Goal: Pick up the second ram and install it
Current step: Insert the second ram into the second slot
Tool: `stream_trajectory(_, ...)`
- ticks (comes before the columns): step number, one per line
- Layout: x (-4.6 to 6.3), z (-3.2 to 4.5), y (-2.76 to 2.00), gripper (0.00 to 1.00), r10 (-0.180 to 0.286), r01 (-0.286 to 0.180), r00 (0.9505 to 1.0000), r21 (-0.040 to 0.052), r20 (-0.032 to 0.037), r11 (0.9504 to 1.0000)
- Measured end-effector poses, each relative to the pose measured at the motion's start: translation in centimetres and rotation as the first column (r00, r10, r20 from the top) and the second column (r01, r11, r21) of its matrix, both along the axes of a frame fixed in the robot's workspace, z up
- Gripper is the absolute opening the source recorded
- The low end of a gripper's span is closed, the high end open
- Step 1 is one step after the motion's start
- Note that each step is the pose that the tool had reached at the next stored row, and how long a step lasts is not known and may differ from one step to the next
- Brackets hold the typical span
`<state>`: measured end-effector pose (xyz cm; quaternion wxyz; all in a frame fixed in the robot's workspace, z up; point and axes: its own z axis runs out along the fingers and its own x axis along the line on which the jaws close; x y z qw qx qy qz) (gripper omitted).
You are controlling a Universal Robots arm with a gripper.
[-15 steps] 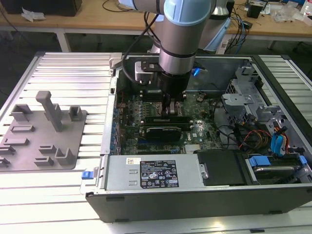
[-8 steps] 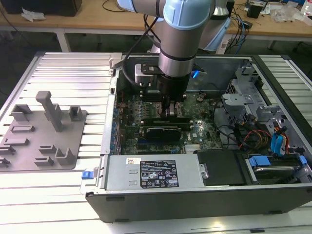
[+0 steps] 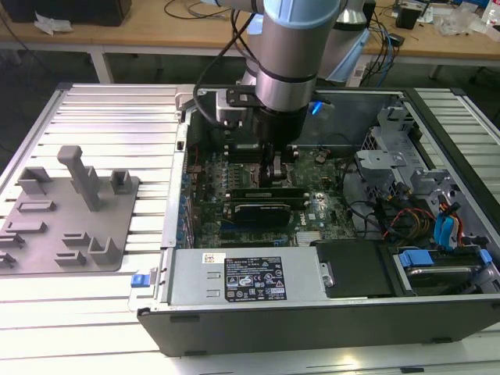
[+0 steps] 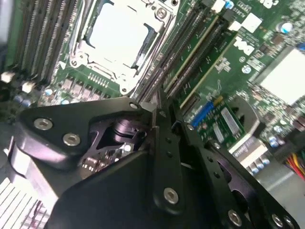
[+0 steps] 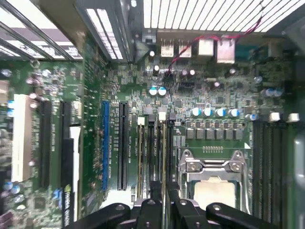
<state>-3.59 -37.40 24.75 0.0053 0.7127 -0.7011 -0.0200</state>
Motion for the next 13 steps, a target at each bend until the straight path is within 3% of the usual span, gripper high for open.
stream_trajectory(1, 0.0, 0.64, 0.01, 0.16, 0.000, 0.000, 1.0000, 0.0002, 0.0001, 1.0000)
stream_trajectory(2, 0.0, 0.76, 0.01, 0.16, 0.000, 0.000, 1.0000, 0.0003, 0.0001, 1.0000)
stream_trajectory(4, 0.2, 0.77, 0.01, 0.16, 0.000, 0.000, 1.0000, 0.0003, 0.0000, 1.0000)
stream_trajectory(7, 1.4, 0.76, 0.01, 0.16, 0.000, 0.000, 1.0000, 0.0003, 0.0001, 1.0000)
stream_trajectory(10, 1.4, 0.77, 0.01, 0.16, 0.000, 0.000, 1.0000, 0.0002, 0.0001, 1.0000)
stream_trajectory(11, 1.4, 0.77, 0.01, 0.08, 0.000, 0.000, 1.0000, 0.0002, 0.0000, 1.0000)
stream_trajectory(13, 1.5, 0.77, 0.01, 0.08, 0.000, 0.000, 1.0000, 0.0002, 0.0000, 1.0000)
